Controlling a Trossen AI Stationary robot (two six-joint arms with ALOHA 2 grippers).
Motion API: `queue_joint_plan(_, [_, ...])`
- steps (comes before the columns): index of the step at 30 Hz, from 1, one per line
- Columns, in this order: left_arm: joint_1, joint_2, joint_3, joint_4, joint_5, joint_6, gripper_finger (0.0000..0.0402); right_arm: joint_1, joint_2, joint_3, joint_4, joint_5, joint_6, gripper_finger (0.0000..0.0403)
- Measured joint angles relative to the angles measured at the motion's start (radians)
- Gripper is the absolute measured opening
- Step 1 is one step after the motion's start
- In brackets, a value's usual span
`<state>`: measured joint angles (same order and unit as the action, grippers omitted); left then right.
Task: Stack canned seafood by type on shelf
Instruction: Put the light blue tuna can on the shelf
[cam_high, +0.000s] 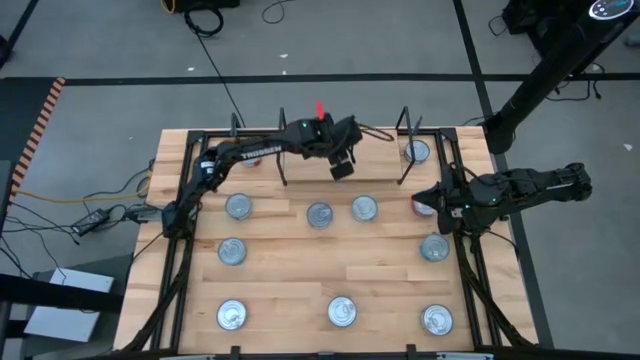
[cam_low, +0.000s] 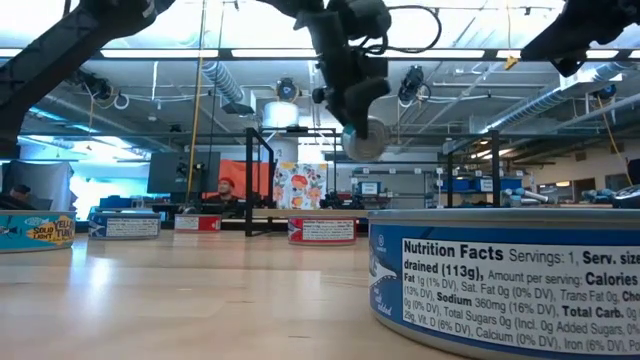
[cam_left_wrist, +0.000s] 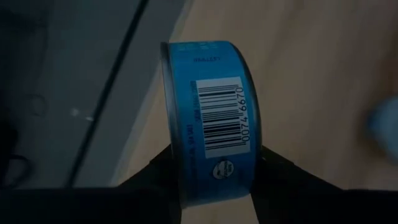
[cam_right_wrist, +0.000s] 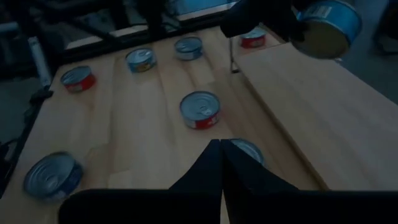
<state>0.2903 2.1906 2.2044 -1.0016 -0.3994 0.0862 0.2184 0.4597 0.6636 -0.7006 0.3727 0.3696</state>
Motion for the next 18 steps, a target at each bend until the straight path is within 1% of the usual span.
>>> queue_joint_plan(6, [0.075, 0.024, -0.004, 0.004, -0.008, 0.148, 0.0139, 0.000, 0.050, 0.000, 0.047, 0.074, 0.054, 0.0011])
queue_joint_plan(9, [0.105, 0.047, -0.006, 0.007, 0.029, 0.185, 0.0139, -0.003, 0.082, 0.000, 0.091, 0.105, 0.075, 0.0010])
queue_joint_plan(13, [0.130, 0.082, -0.005, 0.013, 0.046, 0.242, 0.0139, -0.020, 0.130, 0.000, 0.163, 0.117, 0.101, 0.0011])
queue_joint_plan(15, [0.141, 0.099, -0.006, 0.013, 0.072, 0.254, 0.0139, -0.031, 0.152, 0.000, 0.189, 0.117, 0.106, 0.0011])
queue_joint_plan(18, [0.149, 0.118, -0.011, 0.010, 0.080, 0.276, 0.0139, -0.045, 0.182, 0.000, 0.226, 0.117, 0.107, 0.0011])
